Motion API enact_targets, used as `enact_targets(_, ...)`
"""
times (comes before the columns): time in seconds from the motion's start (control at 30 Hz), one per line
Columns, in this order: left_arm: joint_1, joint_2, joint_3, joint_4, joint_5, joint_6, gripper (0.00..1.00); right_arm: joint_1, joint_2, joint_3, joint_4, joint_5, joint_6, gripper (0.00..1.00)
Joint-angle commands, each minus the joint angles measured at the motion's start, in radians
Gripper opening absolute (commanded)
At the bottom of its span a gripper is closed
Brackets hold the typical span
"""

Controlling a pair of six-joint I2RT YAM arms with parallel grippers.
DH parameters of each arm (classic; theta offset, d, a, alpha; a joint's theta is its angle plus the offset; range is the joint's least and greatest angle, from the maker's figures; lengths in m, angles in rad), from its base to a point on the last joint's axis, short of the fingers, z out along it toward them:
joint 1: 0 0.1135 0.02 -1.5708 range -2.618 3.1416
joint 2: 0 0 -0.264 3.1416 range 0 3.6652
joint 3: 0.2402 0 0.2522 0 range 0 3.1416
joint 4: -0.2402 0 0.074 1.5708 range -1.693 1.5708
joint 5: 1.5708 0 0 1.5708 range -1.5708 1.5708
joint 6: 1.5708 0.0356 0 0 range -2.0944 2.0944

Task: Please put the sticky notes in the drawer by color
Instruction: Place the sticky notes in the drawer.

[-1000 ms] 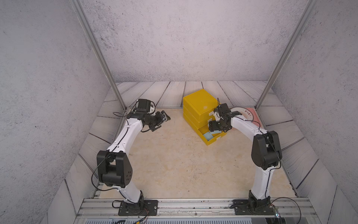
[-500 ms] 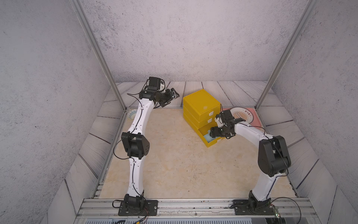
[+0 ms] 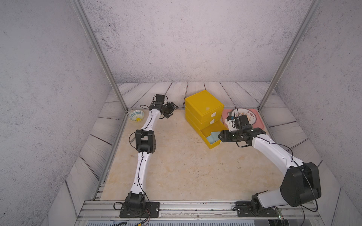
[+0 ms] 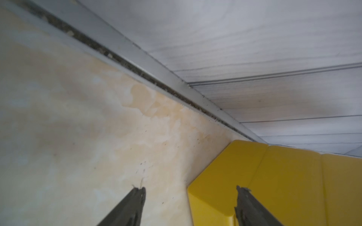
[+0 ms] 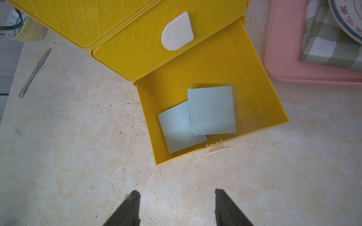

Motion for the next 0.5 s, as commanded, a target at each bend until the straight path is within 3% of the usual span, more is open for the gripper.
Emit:
enact_targets(0.0, -0.008, 0.093, 0.076, 0.169, 0.028, -0.096, 0.74, -0.005, -0.053, -0.045, -0.019, -0.008, 0.044, 0.52)
enact_targets(0.1, -0.021, 0.145, 0.077, 0.238, 0.026, -0.138, 0.71, -0.008, -0.061, -0.082, -0.021, 0.003, 0.064, 0.38)
enact_targets(0.47, -0.09, 0.226, 0.076, 0.388, -0.047, -0.162, 0.7, -0.063, -0.018, -0.202, 0.045, 0.01, 0.107, 0.37)
